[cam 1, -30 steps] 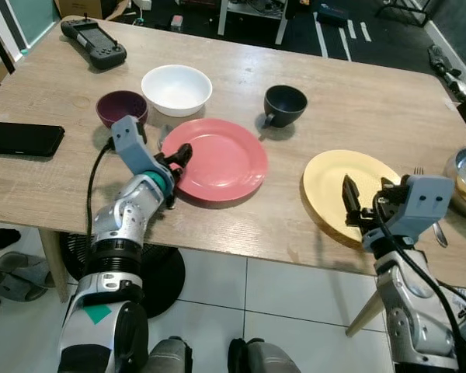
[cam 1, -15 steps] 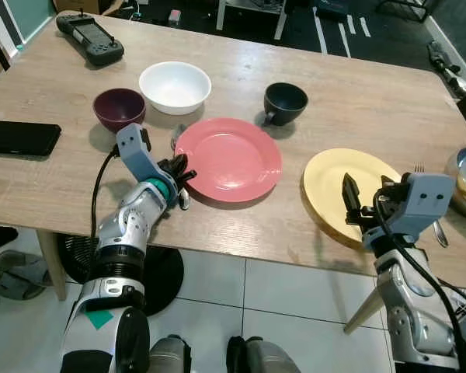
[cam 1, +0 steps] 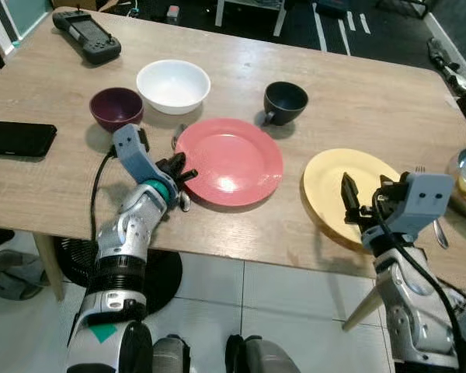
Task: Setting the table
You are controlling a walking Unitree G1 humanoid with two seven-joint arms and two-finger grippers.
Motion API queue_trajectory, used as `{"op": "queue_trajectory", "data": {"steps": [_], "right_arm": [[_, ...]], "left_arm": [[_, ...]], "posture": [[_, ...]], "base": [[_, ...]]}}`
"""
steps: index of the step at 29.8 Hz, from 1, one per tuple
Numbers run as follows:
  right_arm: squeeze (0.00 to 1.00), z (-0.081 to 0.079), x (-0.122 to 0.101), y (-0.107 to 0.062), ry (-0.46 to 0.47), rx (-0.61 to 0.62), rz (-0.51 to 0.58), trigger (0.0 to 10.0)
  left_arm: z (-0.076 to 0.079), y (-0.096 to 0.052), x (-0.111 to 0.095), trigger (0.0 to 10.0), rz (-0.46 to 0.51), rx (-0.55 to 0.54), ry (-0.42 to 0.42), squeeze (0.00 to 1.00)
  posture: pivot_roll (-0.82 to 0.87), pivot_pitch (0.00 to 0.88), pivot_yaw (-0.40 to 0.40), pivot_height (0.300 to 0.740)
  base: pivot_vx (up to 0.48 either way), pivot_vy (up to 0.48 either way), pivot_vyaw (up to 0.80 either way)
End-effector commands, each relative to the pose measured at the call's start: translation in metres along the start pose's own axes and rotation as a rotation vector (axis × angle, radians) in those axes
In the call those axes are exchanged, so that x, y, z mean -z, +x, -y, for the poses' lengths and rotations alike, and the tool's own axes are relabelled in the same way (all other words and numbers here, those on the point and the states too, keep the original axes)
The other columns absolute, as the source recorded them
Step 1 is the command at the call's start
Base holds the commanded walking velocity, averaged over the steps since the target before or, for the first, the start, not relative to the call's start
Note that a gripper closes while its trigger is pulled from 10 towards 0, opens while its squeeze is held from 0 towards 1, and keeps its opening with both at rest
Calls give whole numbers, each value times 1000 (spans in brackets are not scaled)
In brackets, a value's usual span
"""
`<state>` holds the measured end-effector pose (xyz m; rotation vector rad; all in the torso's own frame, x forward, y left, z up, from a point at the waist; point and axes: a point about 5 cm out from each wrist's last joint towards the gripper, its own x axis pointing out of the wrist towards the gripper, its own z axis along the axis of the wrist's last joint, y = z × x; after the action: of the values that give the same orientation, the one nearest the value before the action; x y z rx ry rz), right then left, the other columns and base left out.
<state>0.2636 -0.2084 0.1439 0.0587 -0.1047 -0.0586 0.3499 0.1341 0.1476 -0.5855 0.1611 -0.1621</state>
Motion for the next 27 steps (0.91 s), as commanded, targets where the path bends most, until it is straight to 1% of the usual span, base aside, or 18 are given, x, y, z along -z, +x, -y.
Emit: {"op": "queue_trajectory", "data": {"steps": [1,3,4,5,6,10,12,14,15,16,17,18,22,23,24,25,26,27], "right_arm": [[0,4,3,-2,-4,14,-21,10000],[0,4,3,-1,-4,12,-23,10000],[0,4,4,-1,-4,10,-23,10000],[0,4,4,-1,-4,10,-23,10000],[0,2,4,0,-4,5,-24,10000],[0,0,4,2,-2,-3,-24,10000],[0,-1,3,3,12,-11,-22,10000],[0,-1,3,3,12,-11,-22,10000],[0,-1,3,4,21,-13,-21,10000],[0,0,3,4,69,-9,-22,10000],[0,1,2,3,149,-13,-30,10000],[0,1,2,3,149,-13,-30,10000],[0,2,2,-3,402,-55,-64,10000],[0,2,2,-3,402,-55,-64,10000],[0,3,2,-5,452,-60,-65,10000],[0,3,2,-5,452,-60,-65,10000],[0,5,1,-6,497,-63,-60,10000],[0,5,1,-6,497,-63,-60,10000]], "left_arm": [[7,-5,-3,10000,19,19,10,0],[23,-17,-16,10000,82,94,16,0],[28,-20,-19,10000,95,123,20,0],[28,-20,-19,10000,95,123,20,0],[34,-23,-21,10000,105,154,24,0],[39,-24,-22,10000,111,189,26,0],[47,-25,-22,10000,109,271,11,0],[47,-25,-22,10000,109,271,11,0],[50,-26,-23,10000,109,299,6,0],[54,-27,-25,10000,117,331,-3,0],[58,-28,-29,10000,128,372,-15,0],[58,-28,-29,10000,128,372,-15,0],[69,-36,-41,10000,146,501,-36,0],[69,-36,-41,10000,146,501,-36,0],[70,-37,-43,10000,150,528,-30,0],[70,-37,-43,10000,150,528,-30,0],[72,-39,-48,10000,160,550,-20,0],[72,-39,-48,10000,160,550,-20,0]], "posture": [[34,83,-60,740],[47,81,-63,740],[47,81,-63,740],[47,81,-63,740],[50,79,-66,740],[53,79,-68,740],[52,74,-70,740],[52,74,-70,740],[51,72,-70,740],[51,71,-69,740],[49,71,-67,740],[49,71,-67,740],[44,71,-62,740],[44,71,-62,740],[42,72,-61,740],[42,72,-61,740],[42,72,-59,740],[42,72,-59,740]], "base": [[0,0,0],[0,0,0],[0,0,0],[0,0,0],[0,0,0],[0,0,0],[0,0,0],[0,0,0],[0,0,0],[0,0,0],[0,0,0],[0,0,0],[0,0,0],[0,0,0],[0,0,0],[0,0,0],[0,0,0],[0,0,0]]}}
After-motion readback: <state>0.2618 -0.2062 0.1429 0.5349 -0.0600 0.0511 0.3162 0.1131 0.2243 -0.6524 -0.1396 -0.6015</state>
